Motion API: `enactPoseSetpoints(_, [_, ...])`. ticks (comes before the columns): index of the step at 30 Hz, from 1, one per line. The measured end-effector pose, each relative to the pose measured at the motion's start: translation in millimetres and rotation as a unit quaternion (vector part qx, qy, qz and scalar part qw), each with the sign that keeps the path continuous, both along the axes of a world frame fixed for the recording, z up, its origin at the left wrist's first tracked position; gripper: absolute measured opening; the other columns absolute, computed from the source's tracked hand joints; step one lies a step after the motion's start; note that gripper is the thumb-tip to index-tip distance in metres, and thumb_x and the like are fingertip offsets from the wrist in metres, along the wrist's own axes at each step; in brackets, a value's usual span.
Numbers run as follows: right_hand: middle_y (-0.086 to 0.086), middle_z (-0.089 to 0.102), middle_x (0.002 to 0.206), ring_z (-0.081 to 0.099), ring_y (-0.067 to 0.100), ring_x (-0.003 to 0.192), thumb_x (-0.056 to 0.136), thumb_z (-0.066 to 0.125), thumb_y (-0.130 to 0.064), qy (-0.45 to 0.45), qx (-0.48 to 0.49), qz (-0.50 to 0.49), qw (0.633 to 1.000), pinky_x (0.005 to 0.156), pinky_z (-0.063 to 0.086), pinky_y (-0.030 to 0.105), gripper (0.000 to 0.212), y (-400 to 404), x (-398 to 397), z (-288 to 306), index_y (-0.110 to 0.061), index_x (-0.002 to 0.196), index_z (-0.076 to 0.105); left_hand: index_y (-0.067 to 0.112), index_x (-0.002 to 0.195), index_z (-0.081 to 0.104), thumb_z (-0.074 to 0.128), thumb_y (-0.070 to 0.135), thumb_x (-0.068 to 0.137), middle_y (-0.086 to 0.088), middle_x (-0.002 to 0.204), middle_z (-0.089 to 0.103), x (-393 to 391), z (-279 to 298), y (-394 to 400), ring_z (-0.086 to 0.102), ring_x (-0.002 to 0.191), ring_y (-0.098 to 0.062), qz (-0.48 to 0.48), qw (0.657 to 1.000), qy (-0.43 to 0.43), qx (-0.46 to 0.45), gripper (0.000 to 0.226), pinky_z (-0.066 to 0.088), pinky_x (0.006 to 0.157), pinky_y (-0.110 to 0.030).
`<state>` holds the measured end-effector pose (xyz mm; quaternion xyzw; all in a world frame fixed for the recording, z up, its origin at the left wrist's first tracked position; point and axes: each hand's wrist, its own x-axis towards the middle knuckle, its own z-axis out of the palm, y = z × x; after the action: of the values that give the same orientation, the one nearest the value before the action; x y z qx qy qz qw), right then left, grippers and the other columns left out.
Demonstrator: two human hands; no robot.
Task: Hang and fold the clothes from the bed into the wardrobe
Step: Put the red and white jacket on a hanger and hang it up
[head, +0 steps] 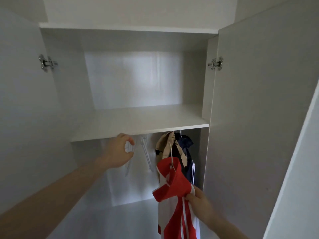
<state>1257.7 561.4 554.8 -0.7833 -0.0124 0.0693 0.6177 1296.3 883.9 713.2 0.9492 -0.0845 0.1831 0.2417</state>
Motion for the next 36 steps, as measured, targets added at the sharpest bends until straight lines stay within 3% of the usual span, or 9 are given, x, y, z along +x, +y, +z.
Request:
enactPoseSetpoints(4, [-0.005, 0.080, 0.096, 0.076, 0.011, 0.090, 0.097, 0.050, 0.001, 0.023, 0.038, 0.011, 0.999, 0.073, 0.057, 0.019, 0.035, 4, 78, -4, -0.023, 0.117, 0.066, 0.017, 0.114, 0.062, 0.079, 0.014, 0.077, -0.002, 0.122, 0.055, 70, 2, 6, 0.056, 0.114, -0.024, 0.031, 0.999, -0.004, 0.015, 0.042, 0.040, 0.092, -0.029])
enactPoseSetpoints(11, [0.009, 0.077, 0.109, 0.074, 0.024, 0.103, 0.099, 0.049, 0.002, 0.029, 0.044, 0.043, 0.998, 0.096, 0.058, 0.043, 0.032, 22, 165, -21, -0.013, 0.122, 0.066, 0.015, 0.136, 0.057, 0.074, 0.034, 0.090, -0.010, 0.143, 0.052, 159, 9, 19, 0.051, 0.130, -0.031, 0.071, 0.997, 0.023, 0.022, 0.052, 0.041, 0.110, -0.040])
enactPoseSetpoints(16, [0.010, 0.074, 0.113, 0.072, 0.025, 0.105, 0.099, 0.047, 0.001, 0.034, 0.021, 0.037, 0.998, 0.099, 0.055, 0.046, 0.034, 29, 209, -31, -0.011, 0.127, 0.062, 0.024, 0.147, 0.048, 0.053, 0.058, 0.098, -0.005, 0.155, 0.045, 211, 2, 27, 0.048, 0.136, -0.029, 0.107, 0.986, 0.100, 0.077, 0.060, 0.037, 0.115, -0.041])
enactPoseSetpoints(22, [0.012, 0.075, 0.109, 0.072, 0.027, 0.102, 0.099, 0.046, 0.004, 0.022, 0.028, 0.027, 0.999, 0.091, 0.059, 0.037, 0.032, 45, 258, -35, -0.007, 0.123, 0.064, 0.030, 0.159, 0.029, 0.030, 0.070, 0.099, -0.001, 0.167, 0.025, 242, -25, 39, 0.025, 0.152, -0.026, 0.124, 0.967, 0.161, 0.155, 0.072, 0.019, 0.124, -0.047])
enactPoseSetpoints(28, [0.013, 0.071, 0.104, 0.066, 0.031, 0.100, 0.101, 0.043, 0.010, 0.005, 0.067, -0.005, 0.998, 0.095, 0.055, 0.041, 0.034, 64, 303, -36, -0.006, 0.123, 0.062, 0.033, 0.162, 0.015, 0.018, 0.087, 0.083, 0.001, 0.171, 0.009, 259, -22, 50, 0.010, 0.157, -0.027, 0.125, 0.955, 0.216, 0.159, 0.095, 0.009, 0.126, -0.051])
enactPoseSetpoints(33, [-0.001, 0.070, 0.086, 0.068, 0.000, 0.067, 0.098, 0.044, 0.012, -0.014, 0.065, -0.050, 0.997, 0.059, 0.052, 0.011, 0.034, 72, 334, -28, -0.012, 0.113, 0.064, 0.035, 0.162, 0.011, 0.018, 0.085, 0.088, 0.002, 0.171, 0.006, 267, -30, 54, 0.007, 0.157, -0.027, 0.132, 0.953, 0.210, 0.173, 0.089, 0.008, 0.126, -0.051])
enactPoseSetpoints(36, [-0.002, 0.070, 0.094, 0.068, 0.009, 0.083, 0.096, 0.042, 0.012, -0.028, 0.049, -0.055, 0.997, 0.073, 0.055, 0.019, 0.041, 73, 350, -19, -0.018, 0.116, 0.062, 0.035, 0.162, 0.011, 0.014, 0.087, 0.084, 0.003, 0.171, 0.006, 268, -33, 56, 0.008, 0.157, -0.026, 0.134, 0.953, 0.203, 0.182, 0.093, 0.008, 0.126, -0.050])
